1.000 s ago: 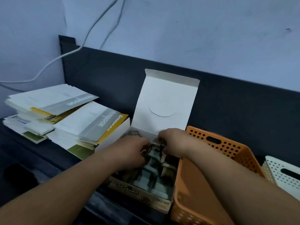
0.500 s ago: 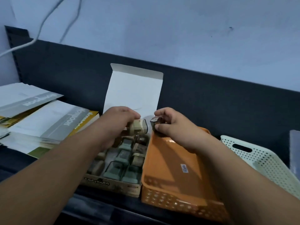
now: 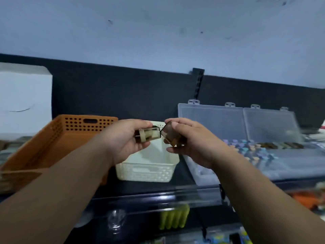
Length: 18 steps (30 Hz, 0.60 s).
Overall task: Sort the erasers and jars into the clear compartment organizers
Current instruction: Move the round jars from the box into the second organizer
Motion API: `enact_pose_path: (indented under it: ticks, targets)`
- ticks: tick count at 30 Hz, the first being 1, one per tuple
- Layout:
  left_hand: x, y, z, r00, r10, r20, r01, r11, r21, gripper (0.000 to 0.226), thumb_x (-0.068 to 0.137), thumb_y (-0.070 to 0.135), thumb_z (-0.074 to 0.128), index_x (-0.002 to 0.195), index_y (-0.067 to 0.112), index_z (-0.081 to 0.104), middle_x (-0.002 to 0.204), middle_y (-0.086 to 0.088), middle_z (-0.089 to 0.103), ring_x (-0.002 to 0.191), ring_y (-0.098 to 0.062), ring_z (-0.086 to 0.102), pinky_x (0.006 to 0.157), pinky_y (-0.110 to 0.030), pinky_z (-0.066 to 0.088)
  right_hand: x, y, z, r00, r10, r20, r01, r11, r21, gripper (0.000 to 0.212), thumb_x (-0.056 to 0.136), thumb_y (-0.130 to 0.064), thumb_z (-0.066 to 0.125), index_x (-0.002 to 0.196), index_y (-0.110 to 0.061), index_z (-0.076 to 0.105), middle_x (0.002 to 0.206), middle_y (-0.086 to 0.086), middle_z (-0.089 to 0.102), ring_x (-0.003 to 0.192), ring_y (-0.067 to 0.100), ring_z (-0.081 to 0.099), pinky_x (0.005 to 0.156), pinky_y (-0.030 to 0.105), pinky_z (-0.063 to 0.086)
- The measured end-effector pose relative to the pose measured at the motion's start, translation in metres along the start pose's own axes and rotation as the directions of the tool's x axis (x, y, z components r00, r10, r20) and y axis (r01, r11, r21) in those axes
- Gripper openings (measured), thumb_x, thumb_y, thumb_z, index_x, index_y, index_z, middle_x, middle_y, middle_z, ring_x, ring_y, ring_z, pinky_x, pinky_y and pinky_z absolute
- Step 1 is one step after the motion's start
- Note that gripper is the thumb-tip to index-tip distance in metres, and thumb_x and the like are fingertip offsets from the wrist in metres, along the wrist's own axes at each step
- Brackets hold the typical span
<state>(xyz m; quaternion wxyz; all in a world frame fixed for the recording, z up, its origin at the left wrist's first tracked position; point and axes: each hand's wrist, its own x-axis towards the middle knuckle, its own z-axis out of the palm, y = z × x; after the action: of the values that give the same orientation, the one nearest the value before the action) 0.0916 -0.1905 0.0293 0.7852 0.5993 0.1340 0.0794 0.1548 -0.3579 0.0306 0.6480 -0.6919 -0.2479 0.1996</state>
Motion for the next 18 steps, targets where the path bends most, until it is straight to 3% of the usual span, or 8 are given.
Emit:
enact_pose_path:
  ticks: [4, 7, 10, 12, 16, 18]
  targets:
    - [-0.006, -0.033, 0.091, 0.993, 0.014, 0.120, -0.023, 0.997, 0.068, 0.019, 0.085, -0.010, 0.054, 0.097, 0.003, 0.063, 0.087, -0.011, 0.065, 0.078, -0.016, 0.063, 0.065, -0.024, 0.054, -0.057, 0.016, -0.079, 0.981, 0.023, -0.190, -0.013, 0.998, 0.055, 0.010, 0.098, -0.021, 0.052, 0.104, -0.014, 0.056, 0.099, 0.015, 0.063, 0.084, 0.027, 0.064, 0.062, 0.030, 0.055]
    - [-0.008, -0.053, 0.151, 0.977, -0.019, 0.214, -0.013, 0.989, 0.148, 0.011, 0.088, 0.005, 0.062, 0.098, 0.008, 0.062, 0.085, -0.012, 0.069, 0.074, -0.021, 0.067, 0.058, -0.027, 0.056, -0.094, 0.025, -0.132, 0.951, 0.038, -0.308, -0.009, 0.995, 0.095, 0.009, 0.097, -0.022, 0.053, 0.092, -0.016, 0.052, 0.091, 0.015, 0.065, 0.075, 0.028, 0.066, 0.056, 0.028, 0.051]
    - [-0.005, -0.066, 0.210, 0.964, -0.055, 0.260, -0.010, 0.970, 0.244, 0.010, 0.090, 0.023, 0.063, 0.090, 0.014, 0.060, 0.084, -0.013, 0.070, 0.071, -0.024, 0.067, 0.048, -0.024, 0.051, -0.128, 0.032, -0.185, 0.907, 0.039, -0.419, 0.000, 0.996, 0.093, 0.014, 0.099, -0.028, 0.050, 0.090, -0.019, 0.056, 0.081, 0.008, 0.067, 0.066, 0.023, 0.064, 0.050, 0.022, 0.045]
    - [-0.002, -0.071, 0.246, 0.954, -0.041, 0.296, -0.040, 0.964, 0.264, 0.010, 0.090, 0.025, 0.063, 0.088, 0.015, 0.060, 0.082, -0.012, 0.069, 0.070, -0.022, 0.065, 0.045, -0.022, 0.048, -0.144, 0.035, -0.218, 0.859, 0.054, -0.510, -0.011, 0.996, 0.087, 0.020, 0.100, -0.035, 0.047, 0.092, -0.021, 0.058, 0.079, 0.005, 0.066, 0.061, 0.018, 0.063, 0.051, 0.022, 0.040]
    - [0.015, -0.078, 0.303, 0.929, 0.006, 0.370, -0.133, 0.938, 0.319, 0.004, 0.087, 0.013, 0.065, 0.091, 0.013, 0.064, 0.089, -0.013, 0.069, 0.075, -0.021, 0.061, 0.057, -0.023, 0.049, -0.164, 0.043, -0.278, 0.699, 0.145, -0.700, -0.041, 0.986, 0.163, 0.028, 0.101, -0.041, 0.042, 0.090, -0.018, 0.054, 0.073, 0.005, 0.059, 0.052, 0.017, 0.053, 0.056, 0.027, 0.038]
    - [0.030, -0.081, 0.326, 0.913, 0.012, 0.409, -0.164, 0.926, 0.340, 0.011, 0.084, 0.008, 0.069, 0.093, 0.013, 0.065, 0.097, -0.017, 0.069, 0.080, -0.022, 0.061, 0.067, -0.027, 0.052, -0.168, 0.049, -0.304, 0.663, 0.185, -0.725, -0.040, 0.976, 0.212, 0.025, 0.101, -0.038, 0.044, 0.091, -0.017, 0.053, 0.076, 0.007, 0.058, 0.055, 0.018, 0.053, 0.057, 0.029, 0.039]
